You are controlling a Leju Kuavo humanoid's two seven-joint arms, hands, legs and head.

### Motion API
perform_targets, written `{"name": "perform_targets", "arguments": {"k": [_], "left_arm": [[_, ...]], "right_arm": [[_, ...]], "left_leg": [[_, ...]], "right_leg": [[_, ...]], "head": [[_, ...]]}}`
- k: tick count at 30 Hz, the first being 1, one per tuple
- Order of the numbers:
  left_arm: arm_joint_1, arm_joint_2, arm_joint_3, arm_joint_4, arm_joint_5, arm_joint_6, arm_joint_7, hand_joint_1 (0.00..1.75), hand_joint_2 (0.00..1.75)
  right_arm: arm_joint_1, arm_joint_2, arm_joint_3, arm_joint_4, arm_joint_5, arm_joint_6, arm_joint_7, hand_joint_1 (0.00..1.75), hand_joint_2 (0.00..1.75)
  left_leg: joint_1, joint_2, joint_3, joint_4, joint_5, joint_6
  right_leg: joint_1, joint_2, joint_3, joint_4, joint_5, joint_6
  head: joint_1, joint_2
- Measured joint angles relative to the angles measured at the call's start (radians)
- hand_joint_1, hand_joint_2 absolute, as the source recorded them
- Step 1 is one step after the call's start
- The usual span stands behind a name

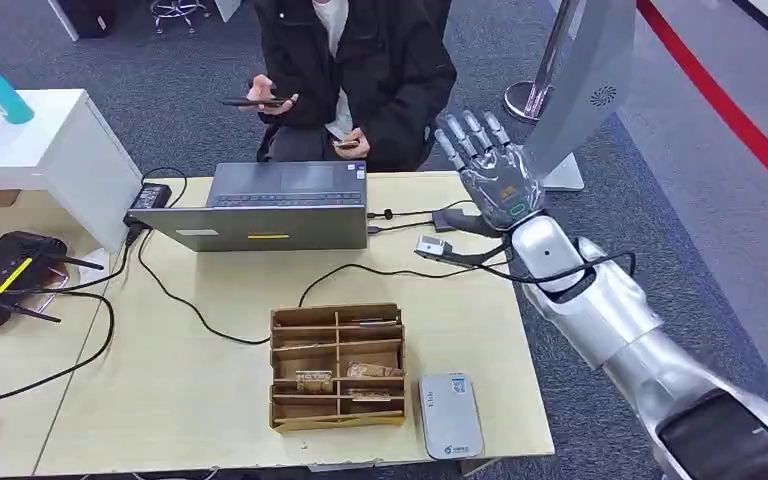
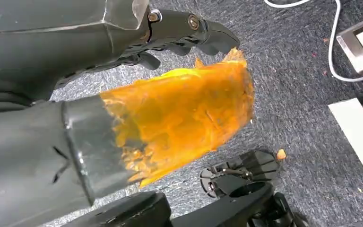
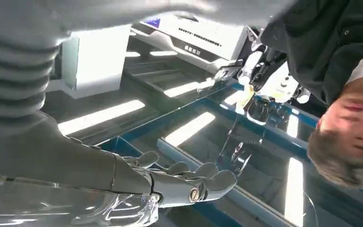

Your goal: Pass the card to the sensor for recognition and then transmit it.

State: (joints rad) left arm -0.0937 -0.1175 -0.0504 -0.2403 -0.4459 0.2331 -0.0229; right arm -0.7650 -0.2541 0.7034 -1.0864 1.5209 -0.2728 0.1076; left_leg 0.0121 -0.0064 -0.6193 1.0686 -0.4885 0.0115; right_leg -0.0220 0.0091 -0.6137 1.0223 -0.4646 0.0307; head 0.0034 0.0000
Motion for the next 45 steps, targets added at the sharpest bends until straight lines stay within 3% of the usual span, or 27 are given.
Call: {"name": "perform_targets", "arguments": {"k": [14,19,25,28,32,39,45], "left_arm": [[0.000,0.000,0.000,0.000,0.000,0.002,0.000,0.00,0.00],[0.002,0.000,0.000,0.000,0.002,0.009,-0.007,0.00,0.00],[0.007,0.004,0.003,0.000,0.008,0.013,-0.019,0.00,0.00],[0.016,0.006,0.011,0.000,0.019,0.022,-0.031,0.00,0.00],[0.030,0.008,0.027,0.000,0.031,0.033,-0.051,0.00,0.00],[0.050,0.010,0.055,0.000,0.041,0.043,-0.075,0.00,0.00],[0.060,0.011,0.073,0.000,0.042,0.045,-0.082,0.00,0.00]], "right_arm": [[0.008,0.000,-0.013,-0.006,-0.002,-0.001,-0.002,0.00,0.00],[0.049,-0.005,-0.032,-0.057,-0.049,-0.044,-0.027,0.00,0.00],[0.148,-0.013,-0.046,-0.229,-0.081,-0.094,-0.049,0.00,0.00],[0.209,-0.015,-0.056,-0.337,-0.147,-0.167,-0.060,0.00,0.00],[0.310,-0.016,-0.082,-0.499,-0.249,-0.211,-0.081,0.00,0.00],[0.472,-0.013,-0.120,-0.702,-0.425,-0.242,-0.165,0.00,0.00],[0.544,-0.008,-0.138,-0.781,-0.454,-0.251,-0.183,0.00,0.00]], "left_leg": [[0.000,0.000,0.000,0.000,0.000,0.000],[0.000,0.000,0.000,0.000,0.000,0.000],[0.000,0.000,0.000,0.000,0.000,0.000],[0.000,0.000,0.000,-0.001,-0.001,0.000],[0.000,0.000,0.000,-0.001,-0.001,0.000],[0.000,-0.001,0.000,-0.001,-0.001,0.001],[0.000,-0.001,0.000,-0.001,-0.001,0.001]], "right_leg": [[0.000,0.000,0.000,0.000,0.000,0.000],[0.000,0.000,0.000,0.000,0.000,0.000],[0.000,0.000,-0.001,0.000,-0.001,0.000],[0.000,0.000,0.000,0.000,-0.001,0.000],[0.000,0.000,-0.001,0.000,-0.001,0.000],[0.000,-0.001,0.000,0.000,-0.002,0.000],[0.000,-0.001,0.000,0.000,-0.002,0.000]], "head": [[0.000,0.000],[0.000,0.000],[0.000,0.000],[0.000,0.000],[0.000,0.000],[0.000,0.000],[0.000,0.000]]}}
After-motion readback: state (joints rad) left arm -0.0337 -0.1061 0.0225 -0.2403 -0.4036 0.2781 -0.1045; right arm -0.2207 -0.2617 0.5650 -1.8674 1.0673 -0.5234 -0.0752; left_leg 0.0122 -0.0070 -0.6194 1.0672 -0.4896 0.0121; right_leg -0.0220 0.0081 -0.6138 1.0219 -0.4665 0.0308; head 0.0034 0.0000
